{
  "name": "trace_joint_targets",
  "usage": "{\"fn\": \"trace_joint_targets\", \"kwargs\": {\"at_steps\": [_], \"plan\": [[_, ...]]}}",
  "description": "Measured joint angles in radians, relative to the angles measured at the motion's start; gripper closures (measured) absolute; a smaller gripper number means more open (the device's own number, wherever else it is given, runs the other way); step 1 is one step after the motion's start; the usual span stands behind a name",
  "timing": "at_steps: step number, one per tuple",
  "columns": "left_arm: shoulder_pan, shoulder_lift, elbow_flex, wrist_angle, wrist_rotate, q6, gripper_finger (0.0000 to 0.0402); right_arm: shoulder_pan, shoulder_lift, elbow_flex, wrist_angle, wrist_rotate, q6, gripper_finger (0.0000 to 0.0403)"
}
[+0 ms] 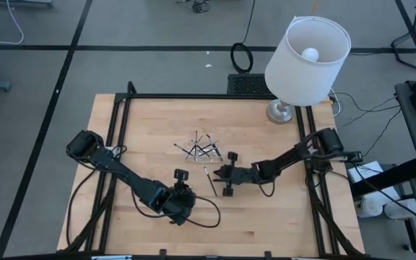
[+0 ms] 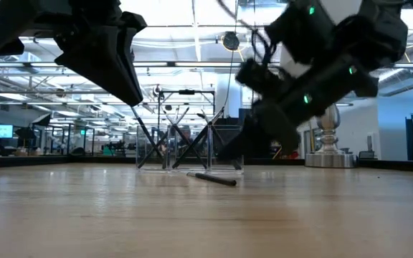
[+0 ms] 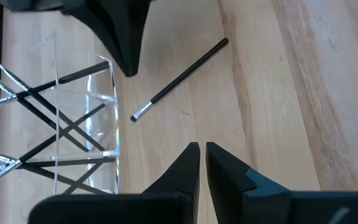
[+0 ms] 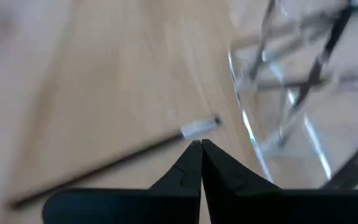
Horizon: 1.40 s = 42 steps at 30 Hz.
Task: Pick & Place Makeup Supplies
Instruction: Put the makeup brush into the transparent organizer
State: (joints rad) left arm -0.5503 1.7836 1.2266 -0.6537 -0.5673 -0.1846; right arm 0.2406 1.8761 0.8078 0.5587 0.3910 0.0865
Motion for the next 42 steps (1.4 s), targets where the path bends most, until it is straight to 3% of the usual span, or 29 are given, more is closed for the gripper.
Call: {"fn": "trace_joint_targets", "kwargs": {"at_steps": [13, 33, 42], "plan": [[0.000, 0.000, 0.000, 0.000, 0.000, 0.014, 0.0364, -0.010, 0.154, 0.120, 0.014, -0.074, -0.087, 0.0403], [0.000, 0.000, 0.000, -0.001, 0.000, -0.014, 0.0364, 0.043, 0.145, 0.132, -0.021, -0.291, -0.213, 0.0403], [0.001, 0.000, -0.039, 0.023, 0.153, -0.078, 0.0364, 0.067, 0.138, 0.130, -0.012, -0.325, -0.284, 0.0403]]}}
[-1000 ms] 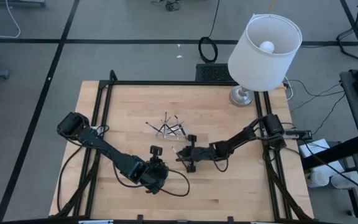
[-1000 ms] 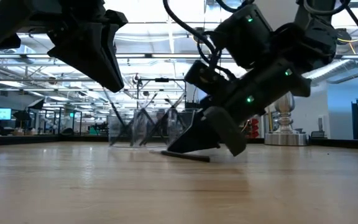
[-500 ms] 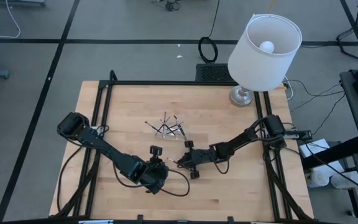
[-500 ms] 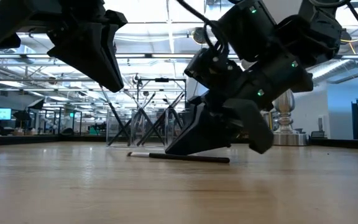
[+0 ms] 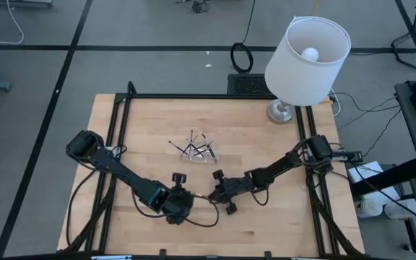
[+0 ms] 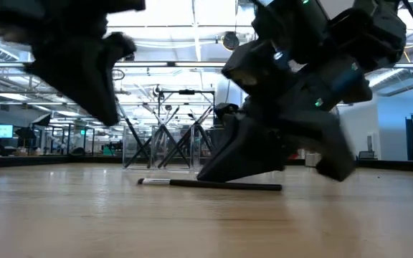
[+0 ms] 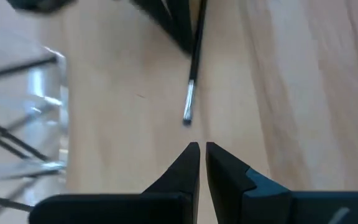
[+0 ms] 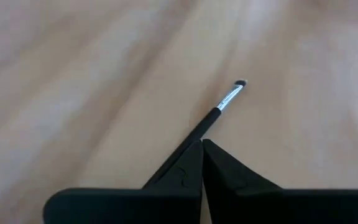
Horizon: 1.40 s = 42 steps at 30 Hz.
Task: Pick & Place Makeup Supplies
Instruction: Put the makeup brush into the transparent organizer
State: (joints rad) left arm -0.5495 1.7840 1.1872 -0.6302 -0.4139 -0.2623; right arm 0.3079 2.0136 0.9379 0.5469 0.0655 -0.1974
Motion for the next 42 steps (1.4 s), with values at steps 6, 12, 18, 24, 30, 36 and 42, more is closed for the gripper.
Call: {"fn": "trace_joint_targets", "kwargs": {"at_steps": [6, 12, 18, 24, 30, 36, 42], "plan": [[0.002, 0.000, -0.095, 0.075, 0.049, -0.089, 0.0364, 0.020, -0.026, -0.002, -0.021, -0.056, -0.026, 0.0403], [-0.004, 0.000, -0.180, 0.152, 0.046, -0.114, 0.0364, 0.038, -0.078, -0.002, -0.045, 0.060, -0.029, 0.0403], [-0.029, 0.000, -0.196, 0.245, 0.015, -0.050, 0.0364, 0.072, -0.223, -0.002, -0.225, 0.249, 0.007, 0.0403], [-0.035, 0.000, -0.198, 0.246, -0.056, -0.053, 0.0364, 0.171, -0.410, -0.006, -0.455, 0.340, 0.154, 0.0403], [-0.040, 0.000, -0.223, 0.300, -0.090, -0.063, 0.0364, 0.320, -0.473, -0.090, -0.447, 0.401, 0.241, 0.0403], [-0.036, 0.000, -0.306, 0.496, 0.011, -0.074, 0.0364, 0.388, -0.473, -0.180, -0.443, 0.467, 0.329, 0.0403], [-0.012, -0.002, -0.367, 0.610, 0.081, -0.115, 0.0348, 0.377, -0.473, -0.242, -0.371, 0.488, 0.359, 0.0403]]}}
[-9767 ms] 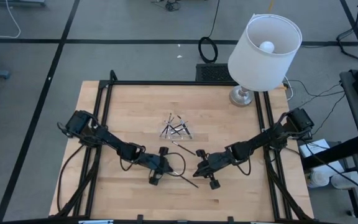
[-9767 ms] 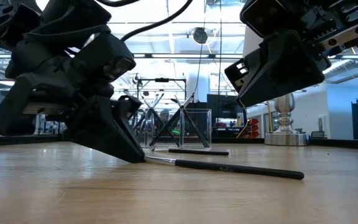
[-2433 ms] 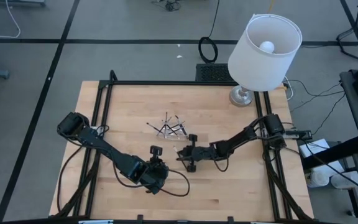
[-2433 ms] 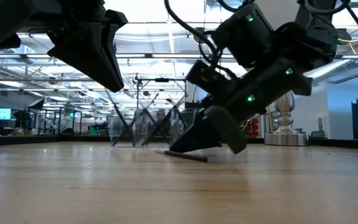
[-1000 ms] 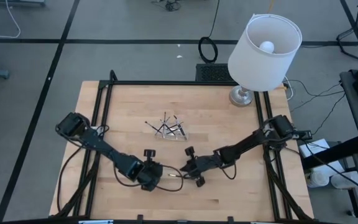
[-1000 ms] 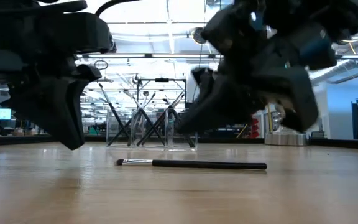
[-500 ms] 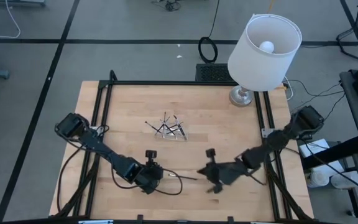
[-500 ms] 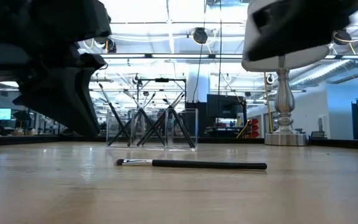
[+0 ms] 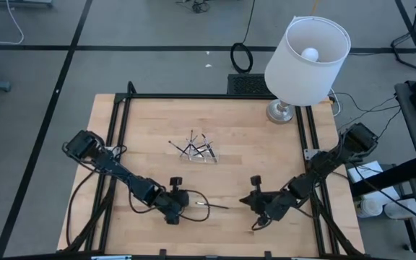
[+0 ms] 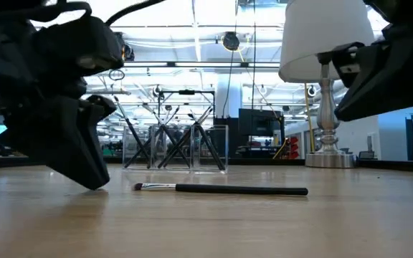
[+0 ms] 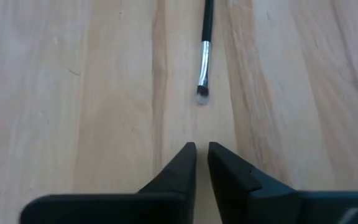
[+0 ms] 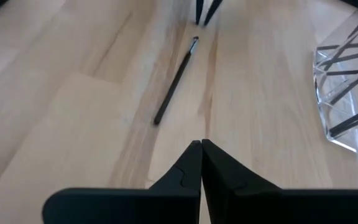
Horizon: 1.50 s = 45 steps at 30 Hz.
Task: Pick & Place Makeup Supplies
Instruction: Put the makeup brush into the transparent organizer
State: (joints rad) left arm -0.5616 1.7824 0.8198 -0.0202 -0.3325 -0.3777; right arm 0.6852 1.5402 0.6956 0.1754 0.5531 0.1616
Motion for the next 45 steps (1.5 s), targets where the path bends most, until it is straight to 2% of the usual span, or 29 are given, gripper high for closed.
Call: {"fn": "trace_joint_targets", "kwargs": {"at_steps": [6, 10, 15, 20, 31, 45], "plan": [[0.034, -0.003, -0.029, 0.050, 0.048, -0.069, 0.0272, -0.012, 0.000, -0.011, 0.058, -0.002, -0.021, 0.0403], [0.039, -0.002, -0.031, 0.082, 0.081, -0.049, 0.0216, -0.011, 0.000, -0.011, 0.063, -0.003, -0.031, 0.0403], [0.061, 0.000, -0.031, 0.126, 0.138, -0.050, 0.0176, -0.012, 0.000, -0.011, 0.073, -0.003, -0.037, 0.0403], [0.086, 0.000, -0.031, 0.131, 0.171, -0.044, 0.0173, -0.012, 0.000, -0.011, 0.088, -0.003, -0.050, 0.0403], [0.112, 0.012, -0.031, 0.157, 0.177, 0.008, 0.0217, -0.012, 0.000, -0.011, 0.087, -0.003, -0.050, 0.0403], [0.118, 0.032, -0.011, 0.171, 0.162, 0.046, 0.0191, -0.012, 0.000, -0.011, 0.089, -0.003, -0.054, 0.0403]]}}
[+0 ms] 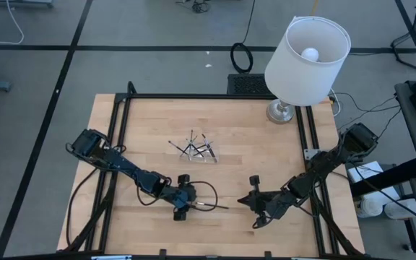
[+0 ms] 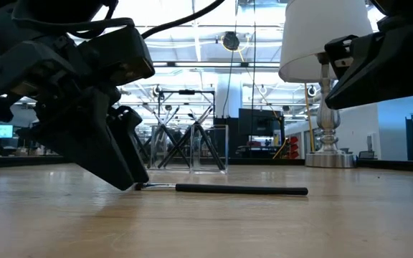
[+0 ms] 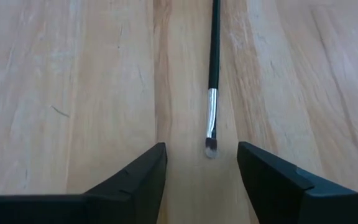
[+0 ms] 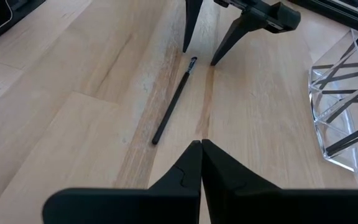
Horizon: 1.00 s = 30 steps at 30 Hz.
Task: Pick & Place Makeup Supplies
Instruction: Put the makeup brush into the transparent organizer
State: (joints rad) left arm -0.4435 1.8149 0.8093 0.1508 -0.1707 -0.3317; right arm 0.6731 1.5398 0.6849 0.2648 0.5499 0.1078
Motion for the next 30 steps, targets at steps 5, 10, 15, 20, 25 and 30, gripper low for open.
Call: {"fn": "trace_joint_targets", "kwargs": {"at_steps": [5, 10, 15, 20, 25, 30], "plan": [[0.001, 0.020, 0.002, 0.009, -0.006, -0.010, 0.0212, 0.000, 0.000, 0.000, 0.000, 0.000, 0.000, 0.0403], [-0.008, 0.047, 0.003, 0.016, -0.021, -0.011, 0.0237, 0.000, 0.000, 0.000, 0.000, 0.000, 0.000, 0.0403], [-0.014, 0.048, 0.003, -0.003, -0.011, -0.014, 0.0250, -0.004, 0.000, 0.000, -0.001, 0.000, 0.000, 0.0403], [-0.015, 0.049, 0.004, -0.023, 0.013, -0.018, 0.0277, -0.007, 0.000, 0.000, 0.000, 0.000, 0.001, 0.0403], [-0.015, 0.050, 0.005, -0.041, 0.037, -0.018, 0.0356, -0.007, 0.000, 0.000, 0.000, 0.000, 0.001, 0.0403], [-0.016, 0.050, 0.004, -0.038, 0.070, -0.018, 0.0393, -0.007, 0.000, 0.000, 0.000, 0.000, 0.001, 0.0403]]}}
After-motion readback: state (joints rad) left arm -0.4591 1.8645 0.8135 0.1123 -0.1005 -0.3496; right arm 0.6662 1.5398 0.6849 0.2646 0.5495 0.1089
